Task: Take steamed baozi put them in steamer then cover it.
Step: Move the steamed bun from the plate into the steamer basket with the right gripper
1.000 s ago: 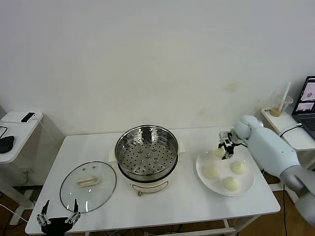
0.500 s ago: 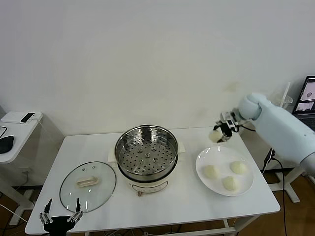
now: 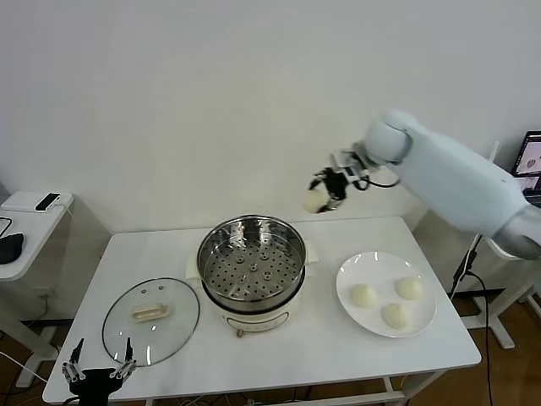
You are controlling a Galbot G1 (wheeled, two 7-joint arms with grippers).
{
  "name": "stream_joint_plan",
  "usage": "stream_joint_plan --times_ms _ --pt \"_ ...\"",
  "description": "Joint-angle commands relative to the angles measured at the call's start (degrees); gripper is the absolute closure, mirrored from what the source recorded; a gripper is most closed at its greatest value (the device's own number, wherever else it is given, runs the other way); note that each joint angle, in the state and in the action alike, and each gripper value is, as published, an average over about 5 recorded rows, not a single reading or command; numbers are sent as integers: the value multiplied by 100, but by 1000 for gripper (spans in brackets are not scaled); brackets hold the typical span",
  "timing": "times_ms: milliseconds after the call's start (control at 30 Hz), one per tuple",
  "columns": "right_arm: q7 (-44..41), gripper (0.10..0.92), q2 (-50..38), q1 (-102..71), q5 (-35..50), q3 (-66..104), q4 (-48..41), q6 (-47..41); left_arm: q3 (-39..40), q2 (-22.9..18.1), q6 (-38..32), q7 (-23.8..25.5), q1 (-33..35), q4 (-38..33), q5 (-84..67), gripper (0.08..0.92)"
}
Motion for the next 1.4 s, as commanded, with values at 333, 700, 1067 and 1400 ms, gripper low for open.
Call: stream_joint_plan --times_ms 333,700,1067,1400 --pt "927 406 1529 -16 -1183 -1656 -729 1947 -216 -12 -1 1 46 -50 -48 177" --pt "1358 406 1772 -414 -2212 -1610 -1358 2779 -302 -70 -2 -5 21 -68 -80 177" --pt "1574 401 2006 -533 -2869 -1387 -1805 3191 -339 -65 -3 -13 10 -53 -94 177" --pt "1528 386 1980 -520 -2666 -1425 -1855 3217 -335 -57 -3 -15 -6 -55 -95 177"
